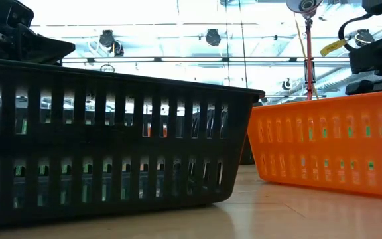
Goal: Stack baskets by color
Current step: Stack the right green bin on top of the top left green bin
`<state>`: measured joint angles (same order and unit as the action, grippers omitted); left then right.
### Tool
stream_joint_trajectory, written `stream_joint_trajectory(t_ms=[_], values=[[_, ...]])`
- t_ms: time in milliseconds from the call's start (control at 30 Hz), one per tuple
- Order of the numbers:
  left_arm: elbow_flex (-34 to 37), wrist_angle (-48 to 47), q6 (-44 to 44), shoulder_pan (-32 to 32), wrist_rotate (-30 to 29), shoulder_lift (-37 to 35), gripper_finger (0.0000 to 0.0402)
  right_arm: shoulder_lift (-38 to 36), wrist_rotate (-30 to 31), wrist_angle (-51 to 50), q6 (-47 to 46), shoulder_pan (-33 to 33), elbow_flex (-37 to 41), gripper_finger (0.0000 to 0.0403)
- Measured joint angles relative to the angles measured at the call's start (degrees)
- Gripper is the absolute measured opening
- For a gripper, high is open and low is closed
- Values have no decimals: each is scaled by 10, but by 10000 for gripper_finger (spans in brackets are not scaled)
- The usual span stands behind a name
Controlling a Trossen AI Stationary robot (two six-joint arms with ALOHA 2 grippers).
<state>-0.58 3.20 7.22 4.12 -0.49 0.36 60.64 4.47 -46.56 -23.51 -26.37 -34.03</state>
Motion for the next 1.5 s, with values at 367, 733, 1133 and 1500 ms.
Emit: stream_joint_trajectory(t_ms=[367, 733, 1133, 1500], values=[[0, 0, 0, 0, 0, 0, 10, -1, 0, -32, -102, -1, -50, 5], [0, 0, 0, 0, 0, 0, 10, -1, 76, -120, -169, -56, -201, 3], [0, 17, -4, 0, 0, 0, 10, 52, 230, -131, -114, -118, -326, 2], [0, 50, -78, 0, 0, 0, 10, 90, 287, -72, -38, -114, -330, 5]])
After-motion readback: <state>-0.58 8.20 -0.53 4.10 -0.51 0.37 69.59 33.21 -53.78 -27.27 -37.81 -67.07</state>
